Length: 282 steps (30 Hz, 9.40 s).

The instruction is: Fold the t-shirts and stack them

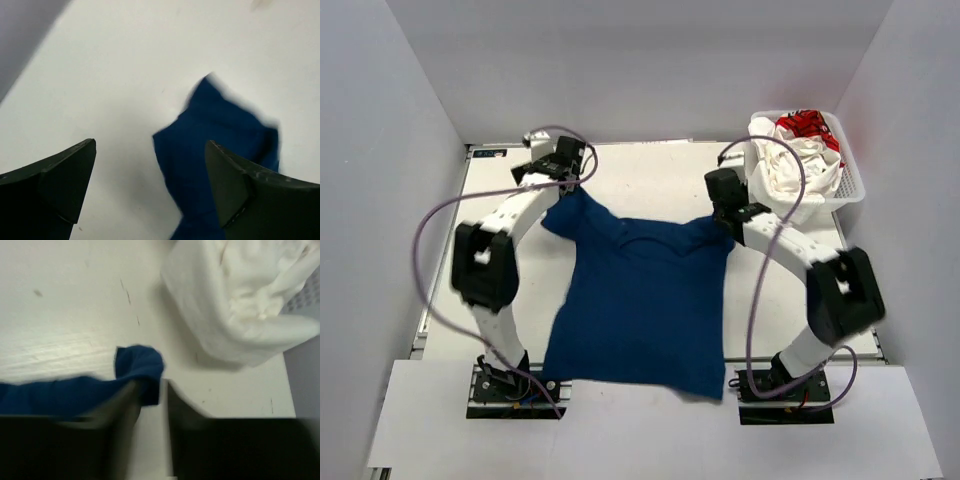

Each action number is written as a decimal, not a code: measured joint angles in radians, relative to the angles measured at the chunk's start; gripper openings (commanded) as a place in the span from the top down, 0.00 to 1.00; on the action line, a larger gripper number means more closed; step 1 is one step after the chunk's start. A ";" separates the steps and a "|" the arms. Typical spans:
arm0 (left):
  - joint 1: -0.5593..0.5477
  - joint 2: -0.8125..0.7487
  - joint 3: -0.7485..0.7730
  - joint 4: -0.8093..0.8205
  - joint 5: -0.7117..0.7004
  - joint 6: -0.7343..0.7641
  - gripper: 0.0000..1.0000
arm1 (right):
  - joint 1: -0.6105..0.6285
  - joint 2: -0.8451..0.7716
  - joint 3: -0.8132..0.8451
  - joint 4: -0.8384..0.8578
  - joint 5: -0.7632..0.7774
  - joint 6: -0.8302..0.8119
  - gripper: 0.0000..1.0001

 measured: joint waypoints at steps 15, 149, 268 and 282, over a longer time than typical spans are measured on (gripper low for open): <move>0.048 -0.187 -0.253 -0.006 0.452 -0.064 0.00 | -0.026 0.047 0.094 -0.099 -0.391 0.101 0.10; -0.073 -0.115 -0.586 0.343 0.839 0.032 0.00 | -0.067 -0.397 -0.464 -0.460 -0.334 0.462 0.44; 0.171 -0.426 -0.575 0.045 0.653 -0.038 0.00 | 0.280 0.002 -0.189 -0.372 -0.704 0.020 0.35; 0.171 -0.428 -0.624 0.026 0.687 -0.073 0.00 | 0.240 -0.224 -0.127 -0.446 -0.719 0.279 1.00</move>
